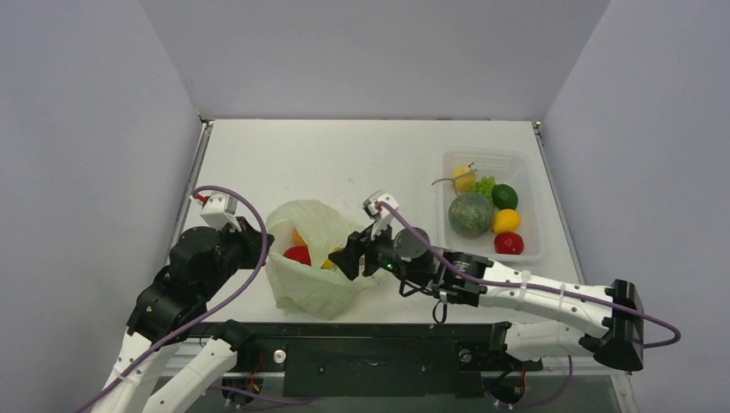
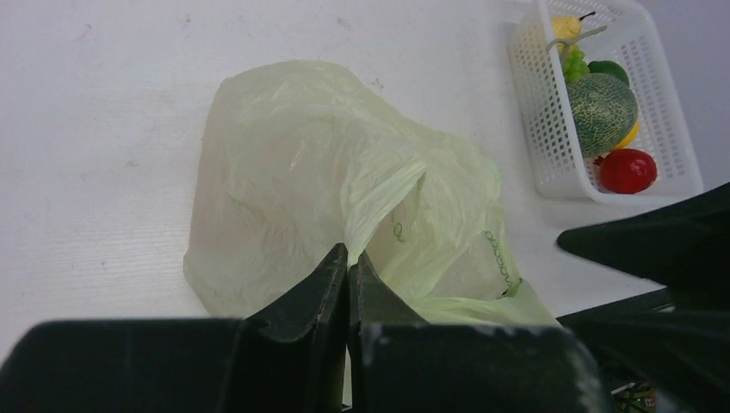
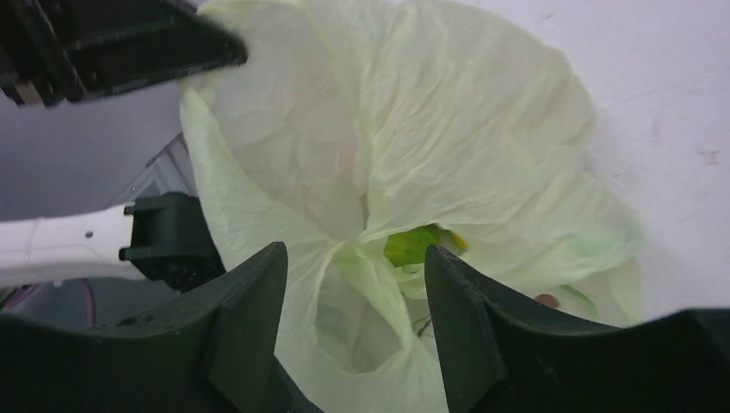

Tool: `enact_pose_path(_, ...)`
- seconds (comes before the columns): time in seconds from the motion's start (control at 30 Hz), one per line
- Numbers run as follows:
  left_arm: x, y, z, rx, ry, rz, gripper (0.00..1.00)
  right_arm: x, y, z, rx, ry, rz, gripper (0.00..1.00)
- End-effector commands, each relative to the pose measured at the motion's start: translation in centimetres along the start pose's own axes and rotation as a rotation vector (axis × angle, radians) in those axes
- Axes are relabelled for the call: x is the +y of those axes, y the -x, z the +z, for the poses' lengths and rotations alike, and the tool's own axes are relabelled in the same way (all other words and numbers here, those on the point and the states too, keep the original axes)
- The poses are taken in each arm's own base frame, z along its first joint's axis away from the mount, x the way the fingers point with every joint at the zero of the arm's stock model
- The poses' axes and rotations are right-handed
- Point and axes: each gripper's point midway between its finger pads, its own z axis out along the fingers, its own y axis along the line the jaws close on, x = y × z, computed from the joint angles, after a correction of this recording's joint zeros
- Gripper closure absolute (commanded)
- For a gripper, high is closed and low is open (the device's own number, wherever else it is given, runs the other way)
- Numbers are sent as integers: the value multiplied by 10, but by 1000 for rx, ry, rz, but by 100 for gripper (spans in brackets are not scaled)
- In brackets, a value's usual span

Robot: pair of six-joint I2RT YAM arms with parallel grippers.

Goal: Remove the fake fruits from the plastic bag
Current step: Adjust the plastic bag at the center of the board.

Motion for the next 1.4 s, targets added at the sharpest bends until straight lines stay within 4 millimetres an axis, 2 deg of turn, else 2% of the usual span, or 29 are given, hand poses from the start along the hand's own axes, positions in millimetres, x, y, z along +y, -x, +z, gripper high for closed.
enact_pose_path(0.0,-19,23,-3,-89,-88,-5,100,51,-58,27,38,95,21,50)
enact_pose_path(0.03,-18,21,-2,-83,-90,-5,100,59,-60,32,12,96,33,59)
enact_pose_path(0.07,-19,21,-2,-85,-92,-7,100,72,-91,39,69,107,38,63)
enact_pose_path(0.1,-19,20,-1,-82,-94,-12,100,90,-101,43,72,148,80,69)
enact_pose_path(0.13,-20,20,-1,-78,-96,-14,100,93,-128,53,127,149,85,72)
enact_pose_path(0.17,-21,19,-2,-74,-102,-22,100,113,-139,52,151,213,116,79)
enact_pose_path(0.2,-21,17,-1,-61,-98,-29,100,120,-158,56,192,228,111,82)
enact_pose_path(0.23,-20,14,0,-45,-91,-32,100,133,-170,52,216,252,93,83)
enact_pose_path(0.3,-18,7,2,-13,-81,-40,100,141,-181,47,245,243,15,83)
enact_pose_path(0.33,-19,4,4,1,-81,-45,100,130,-184,46,255,194,-26,83)
enact_pose_path(0.37,-19,2,4,9,-82,-47,100,126,-177,41,237,182,-57,81)
enact_pose_path(0.47,-18,1,3,11,-76,-60,100,94,-155,40,204,130,-73,68)
enact_pose_path(0.5,-16,0,2,18,-68,-61,100,91,-145,36,190,137,-66,66)
enact_pose_path(0.53,-17,5,-2,7,-66,-66,92,81,-139,37,188,119,-68,62)
enact_pose_path(0.57,-15,3,-4,17,-57,-66,86,79,-128,33,171,118,-63,60)
enact_pose_path(0.7,-12,9,-17,21,-33,-60,41,59,-105,29,103,52,-103,47)
enact_pose_path(0.83,-10,-3,-30,103,-22,-56,32,44,-94,35,80,1,-83,43)
enact_pose_path(0.97,3,-35,-37,235,32,-54,32,46,-94,44,80,16,-55,40)
enact_pose_path(1.07,15,-59,-38,309,70,-63,32,45,-102,52,96,4,-55,41)
enact_pose_path(1.17,19,-82,-25,343,68,-99,31,18,-101,59,78,-108,-51,41)
enact_pose_path(1.2,11,-81,-19,331,29,-111,31,11,-102,61,80,-127,-47,41)
enact_pose_path(1.23,9,-93,-13,367,10,-126,31,0,-99,64,75,-152,-40,44)
enact_pose_path(1.3,11,-96,-3,370,20,-128,43,-20,-94,67,64,-202,-44,51)
enact_pose_path(1.33,21,-98,1,373,82,-117,62,-33,-90,67,47,-249,-55,53)
enact_pose_path(1.37,27,-100,2,382,118,-108,72,-51,-85,67,41,-309,-75,58)
